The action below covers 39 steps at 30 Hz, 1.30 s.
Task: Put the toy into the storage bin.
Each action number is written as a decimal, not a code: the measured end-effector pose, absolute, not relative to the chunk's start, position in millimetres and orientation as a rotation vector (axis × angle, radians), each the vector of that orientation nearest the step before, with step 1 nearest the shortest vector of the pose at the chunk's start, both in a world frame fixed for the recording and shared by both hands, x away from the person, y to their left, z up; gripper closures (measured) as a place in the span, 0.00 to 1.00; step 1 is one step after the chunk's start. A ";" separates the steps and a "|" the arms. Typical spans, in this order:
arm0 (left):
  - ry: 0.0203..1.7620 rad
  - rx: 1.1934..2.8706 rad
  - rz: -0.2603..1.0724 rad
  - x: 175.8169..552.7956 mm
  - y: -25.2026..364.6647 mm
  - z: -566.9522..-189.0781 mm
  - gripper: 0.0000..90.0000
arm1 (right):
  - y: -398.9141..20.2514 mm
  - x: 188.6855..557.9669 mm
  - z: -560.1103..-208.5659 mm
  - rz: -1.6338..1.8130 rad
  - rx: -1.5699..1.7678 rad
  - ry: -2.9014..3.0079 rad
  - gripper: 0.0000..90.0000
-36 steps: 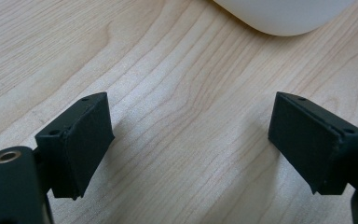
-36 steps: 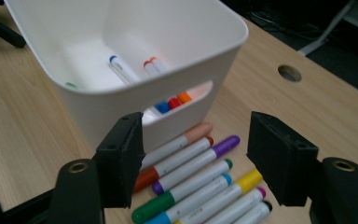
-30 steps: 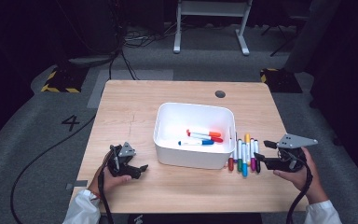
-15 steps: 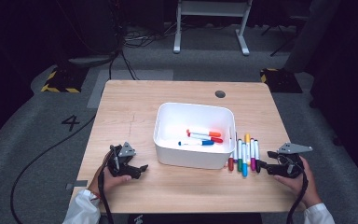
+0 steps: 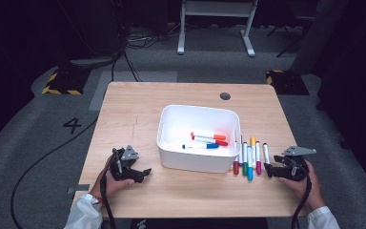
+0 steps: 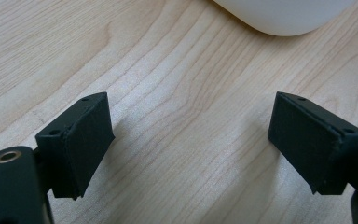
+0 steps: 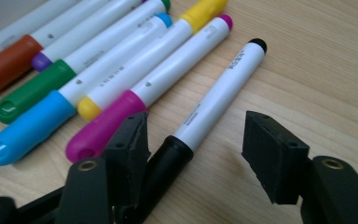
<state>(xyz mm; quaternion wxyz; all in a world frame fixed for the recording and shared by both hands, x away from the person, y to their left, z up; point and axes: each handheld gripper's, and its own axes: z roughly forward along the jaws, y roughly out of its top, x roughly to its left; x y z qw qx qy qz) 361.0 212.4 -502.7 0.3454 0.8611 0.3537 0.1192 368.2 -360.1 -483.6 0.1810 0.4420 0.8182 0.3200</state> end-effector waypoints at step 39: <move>0.917 2.235 0.310 361.1 212.4 -502.7 0.15 | -387.0 370.6 -477.9 0.994 1.360 2.148 0.83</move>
